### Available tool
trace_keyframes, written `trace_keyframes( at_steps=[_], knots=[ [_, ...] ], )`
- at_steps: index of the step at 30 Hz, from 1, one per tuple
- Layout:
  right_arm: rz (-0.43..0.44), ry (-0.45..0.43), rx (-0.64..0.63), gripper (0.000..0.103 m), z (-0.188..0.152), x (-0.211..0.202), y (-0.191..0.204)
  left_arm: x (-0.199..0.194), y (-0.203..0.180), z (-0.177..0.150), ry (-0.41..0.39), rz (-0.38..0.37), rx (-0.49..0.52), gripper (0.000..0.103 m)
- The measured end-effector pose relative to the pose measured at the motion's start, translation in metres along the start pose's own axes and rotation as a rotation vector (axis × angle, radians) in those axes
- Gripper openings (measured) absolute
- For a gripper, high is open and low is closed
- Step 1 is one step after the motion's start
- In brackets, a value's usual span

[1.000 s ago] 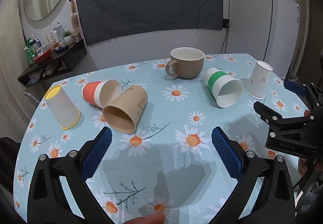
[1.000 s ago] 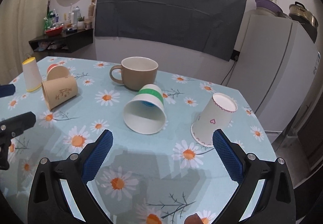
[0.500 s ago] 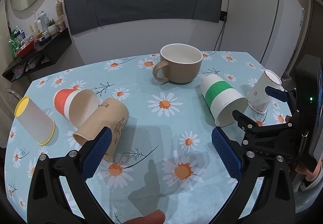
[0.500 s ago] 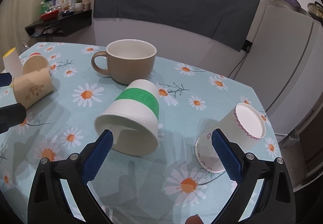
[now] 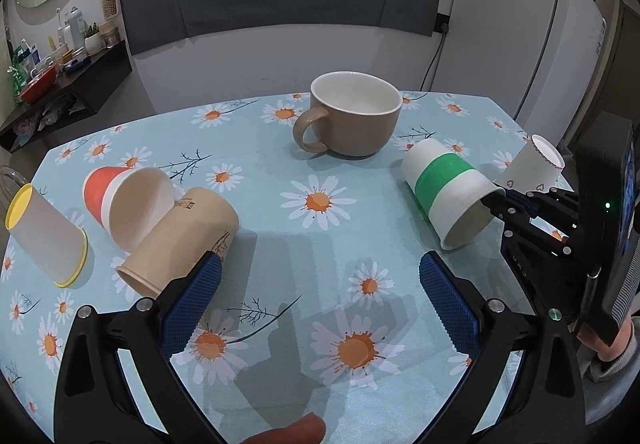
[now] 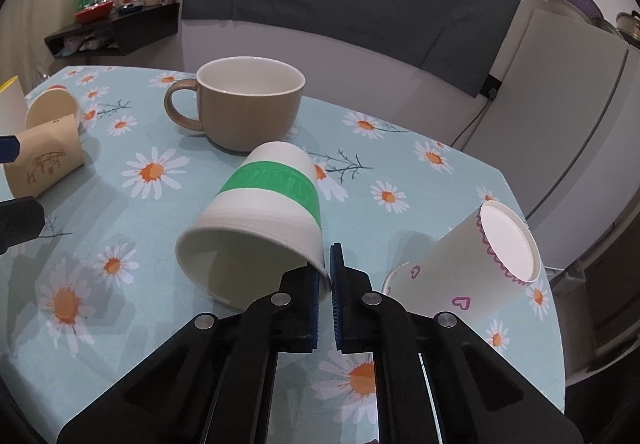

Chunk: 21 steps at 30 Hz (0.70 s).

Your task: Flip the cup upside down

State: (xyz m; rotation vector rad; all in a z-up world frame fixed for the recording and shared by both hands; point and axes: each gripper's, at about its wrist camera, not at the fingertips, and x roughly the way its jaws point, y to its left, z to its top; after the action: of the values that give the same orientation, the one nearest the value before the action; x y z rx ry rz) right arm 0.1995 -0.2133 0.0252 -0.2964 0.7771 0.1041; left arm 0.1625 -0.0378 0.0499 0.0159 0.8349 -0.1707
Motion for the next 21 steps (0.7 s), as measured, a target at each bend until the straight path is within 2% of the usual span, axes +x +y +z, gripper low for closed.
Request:
trace_keyframes(
  at_steps=[11,21],
  knots=[
    [0.048,-0.005,-0.020,0.004,-0.015,-0.030,0.011,-0.037,-0.006,-0.009,-0.049,0.037,0.027,0.097],
    [0.119,-0.044,-0.032,0.003,-0.046,-0.079,0.036,-0.080,-0.008,-0.045,-0.067,0.060,0.020,0.097]
  ],
)
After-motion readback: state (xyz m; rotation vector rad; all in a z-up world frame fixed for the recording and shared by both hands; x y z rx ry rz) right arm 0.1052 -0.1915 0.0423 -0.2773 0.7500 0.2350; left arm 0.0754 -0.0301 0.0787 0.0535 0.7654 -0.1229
